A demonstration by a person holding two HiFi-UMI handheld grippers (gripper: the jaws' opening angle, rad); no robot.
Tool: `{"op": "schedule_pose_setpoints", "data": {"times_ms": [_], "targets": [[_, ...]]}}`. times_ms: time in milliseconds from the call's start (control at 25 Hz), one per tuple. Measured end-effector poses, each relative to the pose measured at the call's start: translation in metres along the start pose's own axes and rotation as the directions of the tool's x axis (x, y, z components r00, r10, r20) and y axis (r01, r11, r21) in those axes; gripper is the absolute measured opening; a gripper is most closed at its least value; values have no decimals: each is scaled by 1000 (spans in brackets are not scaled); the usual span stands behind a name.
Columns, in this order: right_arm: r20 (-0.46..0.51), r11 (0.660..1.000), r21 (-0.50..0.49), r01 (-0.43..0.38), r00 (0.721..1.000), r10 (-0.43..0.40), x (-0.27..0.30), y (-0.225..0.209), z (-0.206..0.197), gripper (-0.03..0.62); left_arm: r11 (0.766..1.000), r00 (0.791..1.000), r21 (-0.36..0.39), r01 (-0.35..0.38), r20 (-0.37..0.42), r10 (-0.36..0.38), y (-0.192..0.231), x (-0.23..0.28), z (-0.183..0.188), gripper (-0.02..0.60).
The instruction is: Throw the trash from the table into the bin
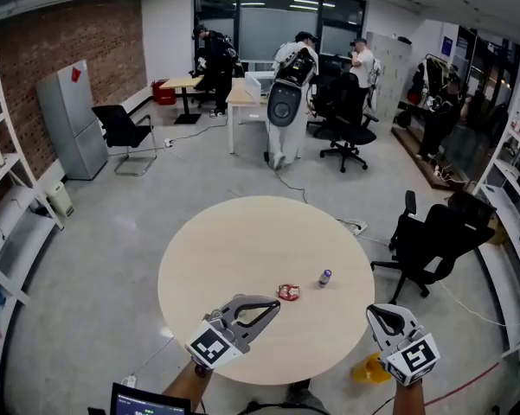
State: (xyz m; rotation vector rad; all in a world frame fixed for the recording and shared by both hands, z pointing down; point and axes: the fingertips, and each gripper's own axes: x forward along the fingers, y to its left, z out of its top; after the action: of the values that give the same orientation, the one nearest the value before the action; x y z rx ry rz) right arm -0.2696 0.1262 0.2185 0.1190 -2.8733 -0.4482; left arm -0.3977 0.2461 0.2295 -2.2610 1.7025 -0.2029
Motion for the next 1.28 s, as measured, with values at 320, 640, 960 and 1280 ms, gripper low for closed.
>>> {"op": "schedule_pose_setpoints", "data": {"times_ms": [320, 640, 960, 1280], "targets": [[5, 972, 4, -234, 972, 234, 127, 26, -9, 11, 982, 979, -45, -181, -102, 176, 52, -44, -51, 41], [-42, 898, 49, -437, 898, 439, 259, 56, -54, 16, 946, 929, -74, -316, -226, 293, 90, -68, -116, 41], [-167, 784, 121, -609, 766, 621, 359, 126, -123, 115, 893, 867, -143, -427, -345, 360, 94, -100, -186, 41], [-349, 713, 171, -680, 635, 689, 417, 182, -206, 161, 836, 822, -200, -511, -398, 408, 85, -117, -230, 41]]}}
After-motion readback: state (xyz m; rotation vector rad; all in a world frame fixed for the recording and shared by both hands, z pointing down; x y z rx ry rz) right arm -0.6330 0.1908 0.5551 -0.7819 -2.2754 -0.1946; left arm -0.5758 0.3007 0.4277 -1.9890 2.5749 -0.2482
